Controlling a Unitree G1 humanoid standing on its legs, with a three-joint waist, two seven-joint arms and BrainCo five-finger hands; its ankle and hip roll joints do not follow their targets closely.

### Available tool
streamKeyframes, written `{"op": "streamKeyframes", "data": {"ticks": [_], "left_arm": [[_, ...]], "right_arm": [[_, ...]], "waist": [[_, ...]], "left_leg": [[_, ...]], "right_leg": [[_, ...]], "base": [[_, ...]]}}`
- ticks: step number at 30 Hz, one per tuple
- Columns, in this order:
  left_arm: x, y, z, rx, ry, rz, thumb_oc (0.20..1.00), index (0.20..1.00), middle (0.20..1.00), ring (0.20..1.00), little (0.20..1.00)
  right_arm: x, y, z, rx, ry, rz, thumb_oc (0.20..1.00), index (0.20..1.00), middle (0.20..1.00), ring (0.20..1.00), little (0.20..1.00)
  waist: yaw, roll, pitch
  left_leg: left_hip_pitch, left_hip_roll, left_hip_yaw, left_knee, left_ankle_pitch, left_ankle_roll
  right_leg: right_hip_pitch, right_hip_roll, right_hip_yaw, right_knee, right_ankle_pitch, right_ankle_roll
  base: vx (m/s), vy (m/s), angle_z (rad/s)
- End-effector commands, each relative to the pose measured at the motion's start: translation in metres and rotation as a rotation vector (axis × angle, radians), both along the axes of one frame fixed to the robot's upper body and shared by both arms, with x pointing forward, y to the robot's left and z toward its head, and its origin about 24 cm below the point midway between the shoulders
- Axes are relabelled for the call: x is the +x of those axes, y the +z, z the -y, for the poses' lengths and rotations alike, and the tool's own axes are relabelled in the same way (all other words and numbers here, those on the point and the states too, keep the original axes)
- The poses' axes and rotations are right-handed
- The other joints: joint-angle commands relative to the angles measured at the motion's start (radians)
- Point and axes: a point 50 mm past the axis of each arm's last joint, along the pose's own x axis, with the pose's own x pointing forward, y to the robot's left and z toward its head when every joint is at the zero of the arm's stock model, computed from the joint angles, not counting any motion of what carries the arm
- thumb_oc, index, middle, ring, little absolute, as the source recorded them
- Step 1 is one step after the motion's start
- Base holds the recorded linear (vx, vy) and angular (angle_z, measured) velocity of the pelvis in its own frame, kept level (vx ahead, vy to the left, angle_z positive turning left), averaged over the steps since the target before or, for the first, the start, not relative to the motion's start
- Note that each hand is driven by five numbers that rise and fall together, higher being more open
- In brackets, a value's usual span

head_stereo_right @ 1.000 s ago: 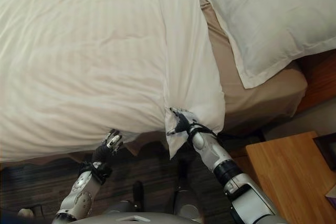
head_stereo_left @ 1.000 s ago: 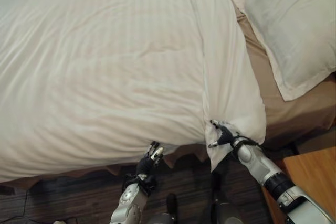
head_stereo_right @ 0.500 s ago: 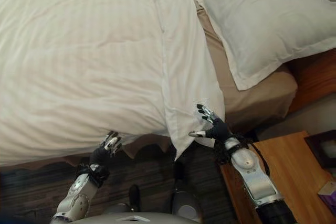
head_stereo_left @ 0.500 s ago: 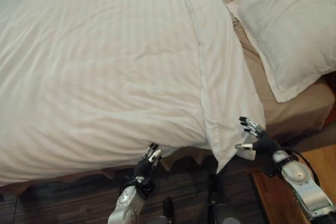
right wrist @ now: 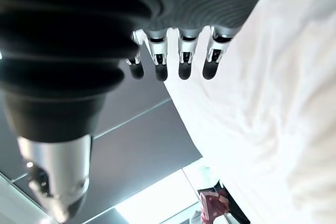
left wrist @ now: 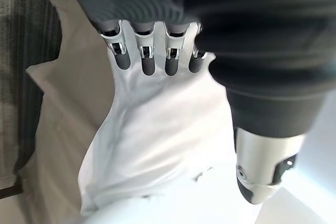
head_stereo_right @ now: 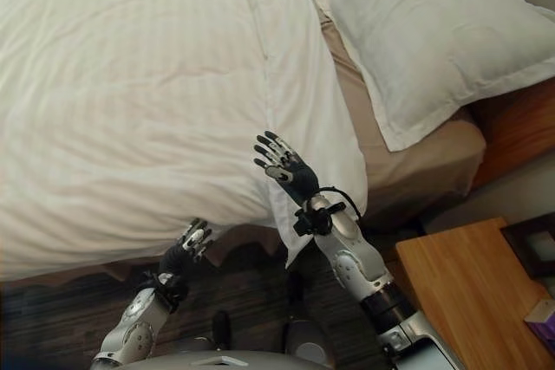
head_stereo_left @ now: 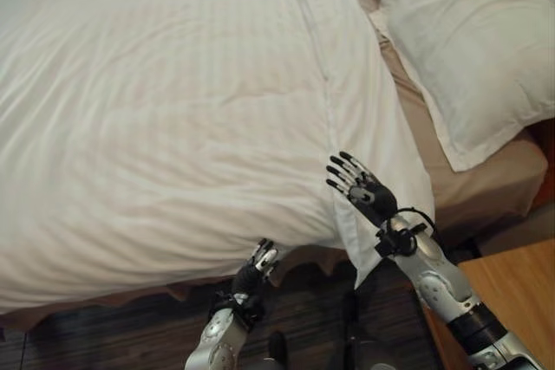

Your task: Making the bed.

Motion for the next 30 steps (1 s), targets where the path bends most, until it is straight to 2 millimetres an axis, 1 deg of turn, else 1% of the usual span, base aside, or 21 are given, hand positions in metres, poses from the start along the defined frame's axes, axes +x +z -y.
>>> {"op": "streamKeyframes", "data": {"ticks": [1, 3, 5, 8, 10, 11, 13, 15, 18, 20, 24, 25, 26, 27, 28, 30], "left_arm": [[0.013, 0.016, 0.001, -0.041, -0.011, 0.087, 1.000, 1.000, 1.000, 1.000, 1.000], [0.013, 0.017, 0.001, -0.044, -0.012, 0.089, 1.000, 1.000, 1.000, 1.000, 1.000], [0.013, 0.016, 0.001, -0.049, -0.015, 0.084, 1.000, 1.000, 1.000, 1.000, 1.000], [0.012, 0.014, 0.001, -0.041, -0.024, 0.076, 1.000, 1.000, 1.000, 1.000, 1.000], [0.010, 0.013, 0.001, -0.038, -0.027, 0.070, 1.000, 1.000, 1.000, 1.000, 1.000], [0.010, 0.013, 0.001, -0.038, -0.027, 0.070, 1.000, 1.000, 1.000, 1.000, 1.000], [0.009, 0.011, 0.001, -0.038, -0.035, 0.060, 1.000, 1.000, 1.000, 1.000, 1.000], [0.008, 0.011, 0.003, -0.045, -0.040, 0.059, 1.000, 1.000, 1.000, 1.000, 1.000], [0.008, 0.013, 0.005, -0.055, -0.055, 0.067, 1.000, 1.000, 1.000, 1.000, 1.000], [0.008, 0.014, 0.008, -0.058, -0.074, 0.072, 1.000, 1.000, 1.000, 1.000, 1.000], [0.010, 0.014, 0.013, -0.073, -0.094, 0.074, 1.000, 1.000, 1.000, 1.000, 1.000], [0.010, 0.013, 0.014, -0.073, -0.098, 0.072, 1.000, 1.000, 1.000, 1.000, 1.000], [0.011, 0.014, 0.015, -0.076, -0.104, 0.074, 1.000, 1.000, 1.000, 1.000, 1.000], [0.011, 0.014, 0.016, -0.080, -0.107, 0.074, 1.000, 1.000, 1.000, 1.000, 1.000], [0.012, 0.015, 0.016, -0.081, -0.106, 0.078, 1.000, 1.000, 1.000, 1.000, 1.000], [0.015, 0.017, 0.016, -0.090, -0.106, 0.090, 1.000, 1.000, 1.000, 1.000, 1.000]], "right_arm": [[0.011, 0.020, -0.001, 0.103, -0.037, 0.042, 0.200, 0.200, 0.200, 0.200, 0.200], [0.015, 0.020, -0.002, 0.095, -0.052, 0.037, 0.200, 0.200, 0.200, 0.200, 0.200], [0.022, 0.017, 0.005, 0.104, -0.109, 0.011, 0.200, 0.200, 0.200, 0.200, 0.200], [0.031, 0.019, 0.017, 0.081, -0.195, 0.017, 0.200, 0.200, 0.200, 0.200, 0.200], [0.037, 0.019, 0.028, 0.118, -0.268, -0.006, 0.200, 0.200, 0.200, 0.200, 0.200], [0.037, 0.019, 0.028, 0.118, -0.268, -0.006, 0.200, 0.200, 0.200, 0.200, 0.200], [0.043, 0.015, 0.038, 0.158, -0.326, -0.044, 0.200, 0.200, 0.200, 0.200, 0.200], [0.046, 0.015, 0.040, 0.167, -0.341, -0.048, 0.200, 0.200, 0.200, 0.200, 0.200], [0.056, 0.021, 0.054, 0.161, -0.406, -0.043, 0.200, 0.200, 0.200, 0.200, 0.200], [0.065, 0.026, 0.070, 0.126, -0.474, -0.032, 0.200, 0.200, 0.200, 0.200, 0.200], [0.079, 0.022, 0.098, 0.058, -0.601, -0.091, 0.200, 0.200, 0.200, 0.200, 0.200], [0.080, 0.013, 0.105, 0.064, -0.640, -0.140, 0.200, 0.200, 0.200, 0.200, 0.200], [0.079, -0.001, 0.120, 0.026, -0.696, -0.209, 0.200, 0.200, 0.200, 0.200, 0.200], [0.079, -0.007, 0.124, -0.014, -0.711, -0.242, 0.200, 0.200, 0.200, 0.200, 0.200], [0.076, -0.020, 0.134, -0.057, -0.748, -0.299, 0.200, 0.200, 0.200, 0.200, 0.200], [0.056, -0.061, 0.153, -0.026, -0.834, -0.492, 0.200, 0.200, 0.200, 0.200, 0.200]], "waist": [[0.024, 0.022, 0.002], [0.029, 0.029, 0.000], [0.032, 0.039, 0.001], [0.033, 0.055, 0.002], [0.037, 0.070, 0.002], [0.037, 0.070, 0.002], [0.039, 0.084, 0.003], [0.040, 0.088, 0.002], [0.043, 0.102, 0.001], [0.042, 0.114, 0.001], [0.042, 0.137, 0.002], [0.043, 0.142, 0.002], [0.046, 0.149, 0.004], [0.046, 0.153, 0.005], [0.045, 0.158, 0.006], [0.041, 0.173, 0.011]], "left_leg": [[-0.053, -0.002, 0.009, 0.006, 0.028, 0.009], [-0.055, -0.003, 0.002, 0.006, 0.028, 0.008], [-0.061, -0.007, -0.012, 0.006, 0.029, 0.008], [-0.068, -0.014, -0.024, 0.006, 0.033, 0.009], [-0.073, -0.019, -0.032, 0.006, 0.035, 0.011], [-0.073, -0.019, -0.032, 0.006, 0.035, 0.011], [-0.073, -0.020, -0.034, 0.006, 0.037, 0.011], [-0.073, -0.021, -0.033, 0.006, 0.036, 0.011], [-0.074, -0.022, -0.033, 0.006, 0.037, 0.010], [-0.075, -0.023, -0.033, 0.006, 0.038, 0.009], [-0.077, -0.023, -0.035, 0.006, 0.041, 0.006], [-0.077, -0.023, -0.037, 0.006, 0.042, 0.005], [-0.077, -0.024, -0.039, 0.006, 0.042, 0.004], [-0.077, -0.024, -0.041, 0.006, 0.044, 0.004], [-0.077, -0.024, -0.044, 0.006, 0.044, 0.003], [-0.071, -0.024, -0.054, 0.006, 0.038, 0.002]], "right_leg": [[0.062, -0.045, -0.007, 0.029, -0.044, 0.078], [0.066, -0.047, -0.009, 0.024, -0.046, 0.077], [0.068, -0.053, -0.006, 0.023, -0.049, 0.076], [0.064, -0.060, -0.002, 0.027, -0.050, 0.074], [0.060, -0.063, -0.003, 0.027, -0.051, 0.072], [0.061, -0.063, -0.003, 0.027, -0.051, 0.072], [0.060, -0.063, -0.002, 0.025, -0.053, 0.070], [0.061, -0.063, -0.001, 0.024, -0.054, 0.070], [0.060, -0.063, 0.001, 0.024, -0.054, 0.069], [0.058, -0.064, 0.002, 0.023, -0.055, 0.069], [0.057, -0.065, 0.005, 0.023, -0.057, 0.067], [0.059, -0.064, 0.006, 0.023, -0.059, 0.066], [0.060, -0.064, 0.006, 0.025, -0.061, 0.065], [0.060, -0.064, 0.007, 0.026, -0.061, 0.065], [0.062, -0.063, 0.007, 0.026, -0.063, 0.064], [0.070, -0.062, 0.002, 0.030, -0.073, 0.063]], "base": [[0.00, 0.000, 0.00], [0.00, -0.008, 0.02], [0.00, -0.014, 0.13], [0.00, -0.003, 0.19], [0.00, -0.003, 0.08], [0.00, -0.004, 0.10], [0.01, -0.005, 0.05], [0.00, 0.000, 0.00], [0.00, 0.000, 0.00], [0.00, 0.000, 0.00], [0.00, 0.000, 0.00], [0.00, 0.000, 0.00], [0.00, 0.000, 0.00], [0.00, 0.000, 0.00], [0.00, 0.000, 0.00], [0.00, 0.000, 0.00]]}}
